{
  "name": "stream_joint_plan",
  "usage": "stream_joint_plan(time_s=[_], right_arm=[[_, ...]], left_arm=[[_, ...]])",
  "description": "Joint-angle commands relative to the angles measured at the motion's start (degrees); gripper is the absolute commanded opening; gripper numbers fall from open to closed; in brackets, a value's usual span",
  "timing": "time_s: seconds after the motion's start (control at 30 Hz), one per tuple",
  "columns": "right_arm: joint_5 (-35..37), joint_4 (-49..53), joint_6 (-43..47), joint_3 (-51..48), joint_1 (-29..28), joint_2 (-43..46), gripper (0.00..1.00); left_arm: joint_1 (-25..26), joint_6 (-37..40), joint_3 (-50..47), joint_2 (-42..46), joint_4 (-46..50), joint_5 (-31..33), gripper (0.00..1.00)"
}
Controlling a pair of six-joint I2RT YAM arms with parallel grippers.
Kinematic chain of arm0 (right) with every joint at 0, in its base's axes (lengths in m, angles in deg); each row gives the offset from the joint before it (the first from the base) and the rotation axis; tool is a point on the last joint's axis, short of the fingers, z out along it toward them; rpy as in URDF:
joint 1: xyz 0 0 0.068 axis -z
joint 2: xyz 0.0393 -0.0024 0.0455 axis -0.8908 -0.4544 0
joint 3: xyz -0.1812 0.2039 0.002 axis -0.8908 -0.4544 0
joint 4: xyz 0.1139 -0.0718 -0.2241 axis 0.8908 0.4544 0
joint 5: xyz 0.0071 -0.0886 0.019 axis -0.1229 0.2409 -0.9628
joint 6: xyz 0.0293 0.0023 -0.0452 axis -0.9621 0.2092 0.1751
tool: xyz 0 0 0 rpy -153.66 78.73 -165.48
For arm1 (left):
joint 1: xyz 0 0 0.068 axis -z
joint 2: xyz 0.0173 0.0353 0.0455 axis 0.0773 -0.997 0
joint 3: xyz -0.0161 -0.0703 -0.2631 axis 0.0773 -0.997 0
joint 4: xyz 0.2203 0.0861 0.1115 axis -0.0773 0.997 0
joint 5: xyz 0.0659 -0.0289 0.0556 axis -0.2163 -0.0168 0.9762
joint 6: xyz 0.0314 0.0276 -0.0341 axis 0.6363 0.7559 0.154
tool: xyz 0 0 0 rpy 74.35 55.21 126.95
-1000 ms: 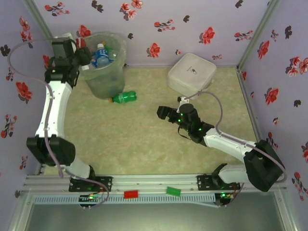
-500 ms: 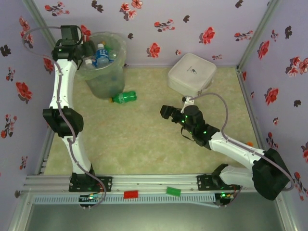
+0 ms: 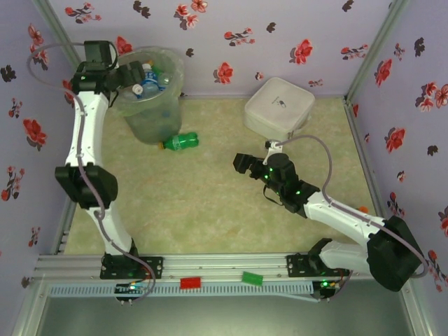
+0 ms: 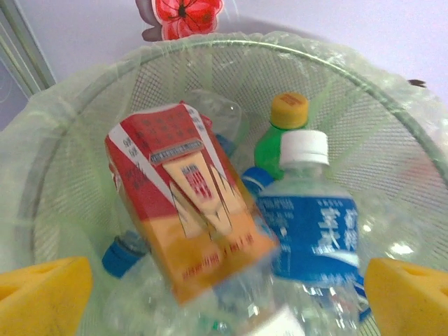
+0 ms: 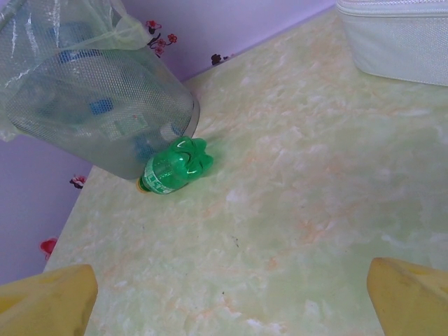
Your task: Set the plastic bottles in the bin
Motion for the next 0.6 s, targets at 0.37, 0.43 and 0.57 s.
stream_joint_plan(time_s=[0.37, 0.43, 0.57], right_arm=[[-0.79, 3.83, 0.88, 4.04, 0.39, -6.00, 1.00], [-0.57, 4.47, 0.99, 4.46, 0.39, -6.08, 1.00], [0.37, 5.09, 0.99, 4.59, 0.39, -5.66, 1.00]], left_arm=[[11.73, -5.14, -47.32, 31.27, -28.77, -7.65, 1.00], [14.49, -3.83, -51.36, 31.31, -31.16, -8.00, 1.00], [18.80, 2.42, -52.62, 26.39, -30.08, -8.28, 1.00]])
